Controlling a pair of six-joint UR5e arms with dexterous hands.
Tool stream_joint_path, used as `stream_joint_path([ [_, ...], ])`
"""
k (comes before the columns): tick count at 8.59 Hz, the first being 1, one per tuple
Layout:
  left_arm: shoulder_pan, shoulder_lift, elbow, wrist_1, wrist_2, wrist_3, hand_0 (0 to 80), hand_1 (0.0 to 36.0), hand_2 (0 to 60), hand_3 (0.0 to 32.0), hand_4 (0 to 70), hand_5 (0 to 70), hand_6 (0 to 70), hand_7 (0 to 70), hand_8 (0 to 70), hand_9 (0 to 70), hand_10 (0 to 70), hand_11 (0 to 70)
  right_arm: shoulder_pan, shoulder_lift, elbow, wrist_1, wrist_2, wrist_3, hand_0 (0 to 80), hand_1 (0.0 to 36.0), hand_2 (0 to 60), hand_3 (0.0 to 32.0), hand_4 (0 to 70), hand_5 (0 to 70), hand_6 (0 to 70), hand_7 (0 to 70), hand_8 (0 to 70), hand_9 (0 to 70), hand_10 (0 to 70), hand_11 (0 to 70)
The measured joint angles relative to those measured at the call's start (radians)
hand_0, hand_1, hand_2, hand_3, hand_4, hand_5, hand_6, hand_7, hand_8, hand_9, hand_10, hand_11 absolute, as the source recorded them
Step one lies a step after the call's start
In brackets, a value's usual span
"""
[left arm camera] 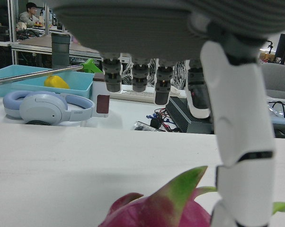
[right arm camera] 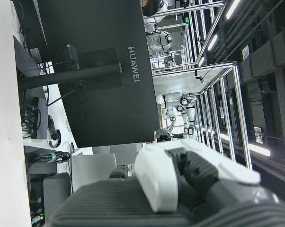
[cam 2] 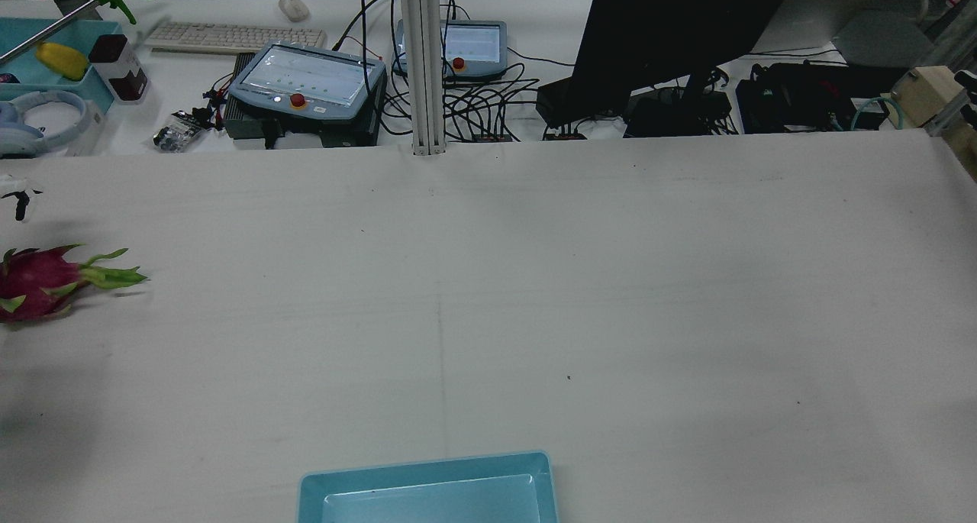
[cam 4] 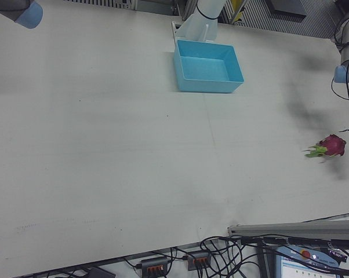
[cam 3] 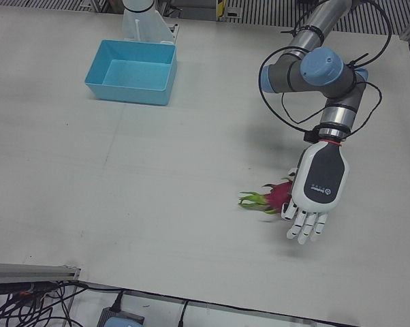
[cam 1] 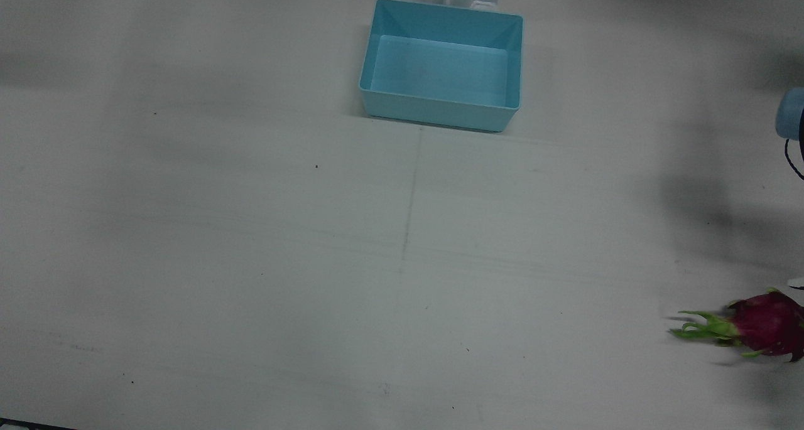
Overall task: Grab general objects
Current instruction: 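Lower the left hand down toward the pink dragon fruit, then close the left hand fingers around the dragon fruit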
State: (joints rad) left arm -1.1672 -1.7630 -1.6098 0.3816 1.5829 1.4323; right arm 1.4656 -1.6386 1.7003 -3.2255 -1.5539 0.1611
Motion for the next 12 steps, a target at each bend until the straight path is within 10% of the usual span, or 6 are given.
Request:
stream_joint_path([
  [5,0.004,0.034,0.071,-0.123,-0.006,0.004,53.4,31.3,60.0,5.6,3.0,70.0,10.0,23.7,13.0,11.5,10.3,17.6,-0.001,-0.001,-0.002,0.002,0.0,0.001,0.0,0.0,0.0,0.0,0.0,0.0,0.0,0.0,0.0,0.0,0.0,0.0],
  [12,0.032,0.033,0.098,-0.15,-0.005,0.002,52.6,29.0,60.0,7.0,2.9,70.0,10.2,23.7,13.4,11.1,9.7,16.6,-0.001,-0.001,-0.002,0.003,0.0,0.001,0.0,0.0,0.0,0.0,0.0,0.0,0.0,0.0,0.0,0.0,0.0,0.0],
])
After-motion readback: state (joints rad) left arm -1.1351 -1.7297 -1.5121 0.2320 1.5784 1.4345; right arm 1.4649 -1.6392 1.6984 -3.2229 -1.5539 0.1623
